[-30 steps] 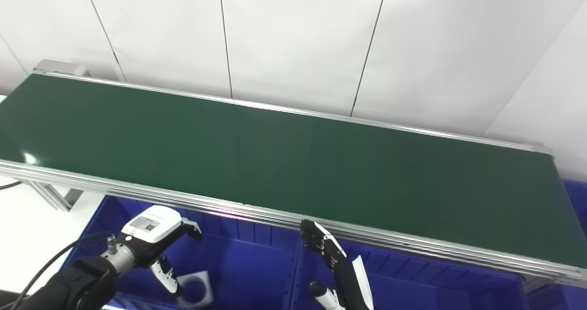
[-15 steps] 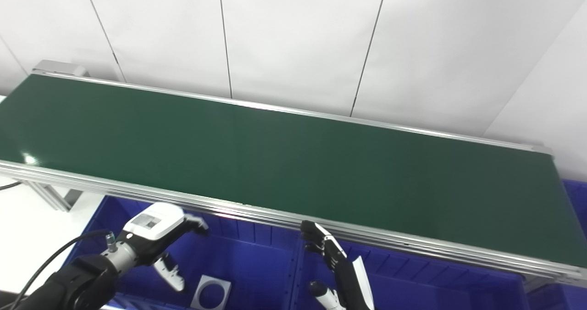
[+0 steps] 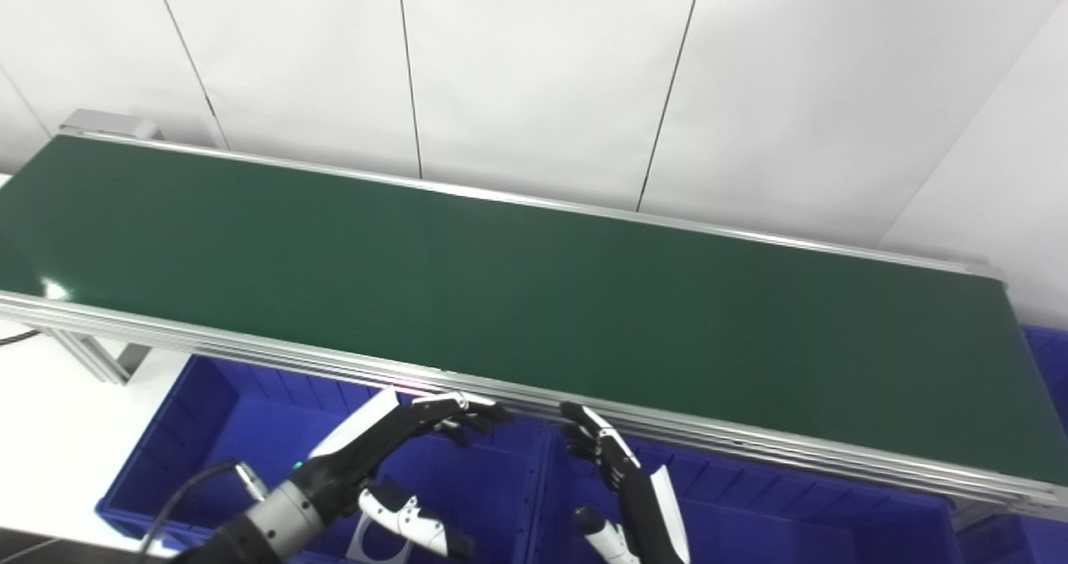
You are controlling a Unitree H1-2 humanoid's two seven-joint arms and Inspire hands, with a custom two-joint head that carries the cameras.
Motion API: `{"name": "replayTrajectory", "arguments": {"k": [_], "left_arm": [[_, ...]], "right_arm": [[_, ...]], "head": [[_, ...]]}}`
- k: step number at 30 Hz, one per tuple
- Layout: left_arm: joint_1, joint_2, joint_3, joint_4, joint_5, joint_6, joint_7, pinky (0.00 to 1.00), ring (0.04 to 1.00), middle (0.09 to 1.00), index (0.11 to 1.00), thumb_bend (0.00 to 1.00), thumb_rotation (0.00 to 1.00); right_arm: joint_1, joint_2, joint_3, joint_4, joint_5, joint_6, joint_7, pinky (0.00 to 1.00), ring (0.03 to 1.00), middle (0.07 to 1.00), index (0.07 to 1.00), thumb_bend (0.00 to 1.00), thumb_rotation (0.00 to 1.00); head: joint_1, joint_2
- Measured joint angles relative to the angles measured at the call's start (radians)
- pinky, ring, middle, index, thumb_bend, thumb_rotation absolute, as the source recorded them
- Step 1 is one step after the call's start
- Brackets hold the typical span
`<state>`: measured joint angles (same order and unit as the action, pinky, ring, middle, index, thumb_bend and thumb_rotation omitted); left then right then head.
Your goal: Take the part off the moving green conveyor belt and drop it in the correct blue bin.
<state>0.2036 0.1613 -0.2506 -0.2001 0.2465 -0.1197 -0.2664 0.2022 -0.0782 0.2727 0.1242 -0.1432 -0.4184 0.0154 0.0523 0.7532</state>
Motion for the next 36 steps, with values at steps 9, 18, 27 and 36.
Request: {"name": "replayTrajectory", "arguments": {"k": [9, 18, 27, 36], "left_arm": [[-0.048, -0.121, 0.031, 0.282, -0.167, -0.193, 0.065, 0.80, 0.823, 0.823, 0.781, 0.98, 0.52], [-0.094, -0.110, 0.044, 0.364, -0.239, -0.254, 0.038, 0.80, 0.845, 0.837, 0.778, 0.95, 0.58], [-0.092, -0.065, 0.029, 0.364, -0.219, -0.304, 0.020, 0.80, 0.845, 0.844, 0.769, 0.92, 0.60], [-0.086, -0.064, 0.040, 0.363, -0.259, -0.307, 0.004, 0.81, 0.858, 0.852, 0.773, 0.93, 0.62]], "right_arm": [[0.045, -0.055, -0.070, -0.037, 0.013, 0.000, -0.066, 0.78, 0.841, 0.879, 0.857, 0.86, 0.95], [0.080, -0.039, -0.119, -0.091, 0.002, 0.000, -0.116, 0.79, 0.836, 0.866, 0.852, 0.89, 0.95], [0.097, -0.012, -0.109, -0.094, -0.037, 0.000, -0.123, 0.76, 0.825, 0.864, 0.844, 0.90, 0.94], [0.074, 0.010, -0.056, -0.087, -0.070, 0.000, -0.149, 0.77, 0.832, 0.870, 0.842, 0.88, 0.92]], "head": [[-0.156, 0.009], [-0.256, 0.008], [-0.285, 0.032], [-0.279, 0.097]]}}
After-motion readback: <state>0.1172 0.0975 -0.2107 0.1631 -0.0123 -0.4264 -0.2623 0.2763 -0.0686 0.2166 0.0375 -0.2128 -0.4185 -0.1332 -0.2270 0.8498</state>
